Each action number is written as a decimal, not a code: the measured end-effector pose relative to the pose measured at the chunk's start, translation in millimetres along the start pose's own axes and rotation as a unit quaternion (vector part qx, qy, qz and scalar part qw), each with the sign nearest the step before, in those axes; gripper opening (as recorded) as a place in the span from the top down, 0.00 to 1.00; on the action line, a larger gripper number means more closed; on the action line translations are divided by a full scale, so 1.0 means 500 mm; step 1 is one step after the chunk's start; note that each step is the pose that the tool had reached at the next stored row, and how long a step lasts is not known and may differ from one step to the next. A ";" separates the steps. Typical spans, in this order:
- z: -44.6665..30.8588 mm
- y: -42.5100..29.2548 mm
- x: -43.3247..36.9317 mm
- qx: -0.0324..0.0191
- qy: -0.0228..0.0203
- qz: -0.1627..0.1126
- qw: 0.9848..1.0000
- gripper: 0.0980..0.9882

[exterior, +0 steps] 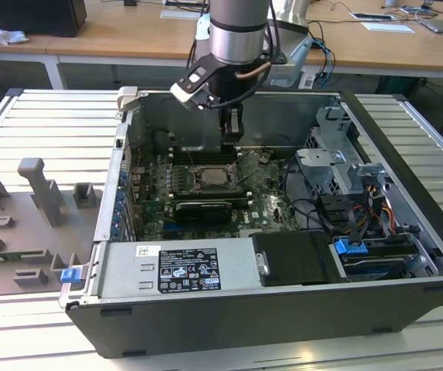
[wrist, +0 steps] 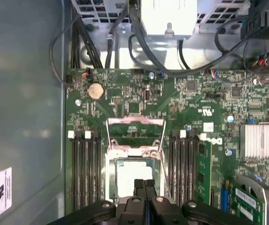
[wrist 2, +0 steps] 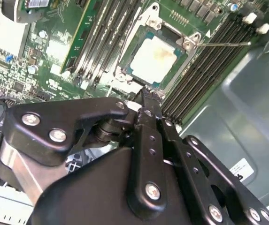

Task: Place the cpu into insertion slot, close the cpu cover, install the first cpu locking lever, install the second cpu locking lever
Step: 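Close the cpu cover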

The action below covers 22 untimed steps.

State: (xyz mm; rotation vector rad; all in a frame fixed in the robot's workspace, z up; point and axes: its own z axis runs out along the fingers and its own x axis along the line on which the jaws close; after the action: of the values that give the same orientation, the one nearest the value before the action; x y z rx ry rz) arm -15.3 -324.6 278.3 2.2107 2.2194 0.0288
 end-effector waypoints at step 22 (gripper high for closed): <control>0.031 0.093 0.010 0.000 0.000 -0.012 1.000 0.99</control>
State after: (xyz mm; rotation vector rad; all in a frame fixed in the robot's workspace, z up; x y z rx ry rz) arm 31.3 -319.1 263.7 2.1836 2.2465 0.0291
